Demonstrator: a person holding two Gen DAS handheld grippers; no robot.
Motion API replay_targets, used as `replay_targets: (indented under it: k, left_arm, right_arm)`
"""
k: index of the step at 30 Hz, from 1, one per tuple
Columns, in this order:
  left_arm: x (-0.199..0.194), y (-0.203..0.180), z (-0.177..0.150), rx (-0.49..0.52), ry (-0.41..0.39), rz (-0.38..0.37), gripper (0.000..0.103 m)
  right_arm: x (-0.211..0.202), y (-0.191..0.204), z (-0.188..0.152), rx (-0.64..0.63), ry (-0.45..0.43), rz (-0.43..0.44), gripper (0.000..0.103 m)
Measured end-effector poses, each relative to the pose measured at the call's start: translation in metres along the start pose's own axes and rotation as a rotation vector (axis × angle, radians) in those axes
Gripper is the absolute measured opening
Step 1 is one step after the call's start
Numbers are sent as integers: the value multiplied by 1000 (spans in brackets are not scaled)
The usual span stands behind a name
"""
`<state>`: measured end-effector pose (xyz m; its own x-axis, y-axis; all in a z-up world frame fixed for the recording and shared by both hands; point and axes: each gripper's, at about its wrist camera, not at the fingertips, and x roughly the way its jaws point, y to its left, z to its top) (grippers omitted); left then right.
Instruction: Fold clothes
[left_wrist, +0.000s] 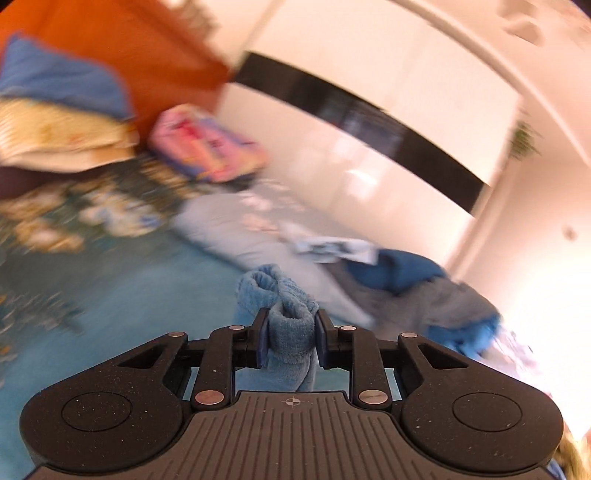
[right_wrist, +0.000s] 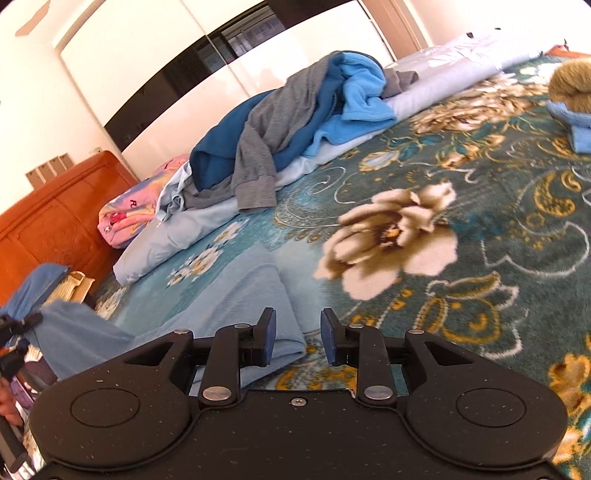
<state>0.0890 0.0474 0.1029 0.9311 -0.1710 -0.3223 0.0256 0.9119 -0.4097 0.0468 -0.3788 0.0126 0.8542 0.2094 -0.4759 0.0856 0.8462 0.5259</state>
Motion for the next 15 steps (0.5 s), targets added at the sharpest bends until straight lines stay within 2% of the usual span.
replay_targets:
  k: [4, 7, 11, 15]
  left_arm:
    - [25, -69, -21, 105, 71, -152, 21]
    - [52, -108, -51, 151, 157, -210, 21]
    - [87, -143, -97, 193, 276, -227, 21]
    - [108, -156, -137, 252, 395, -196, 22]
  right_arm:
    - [-2, -14, -2, 37, -8, 11, 28]
    - [-4, -24, -2, 67, -15, 11, 28]
    - [-6, -34, -3, 90, -15, 7, 28]
    - [-5, -40, -4, 98, -7, 2, 29]
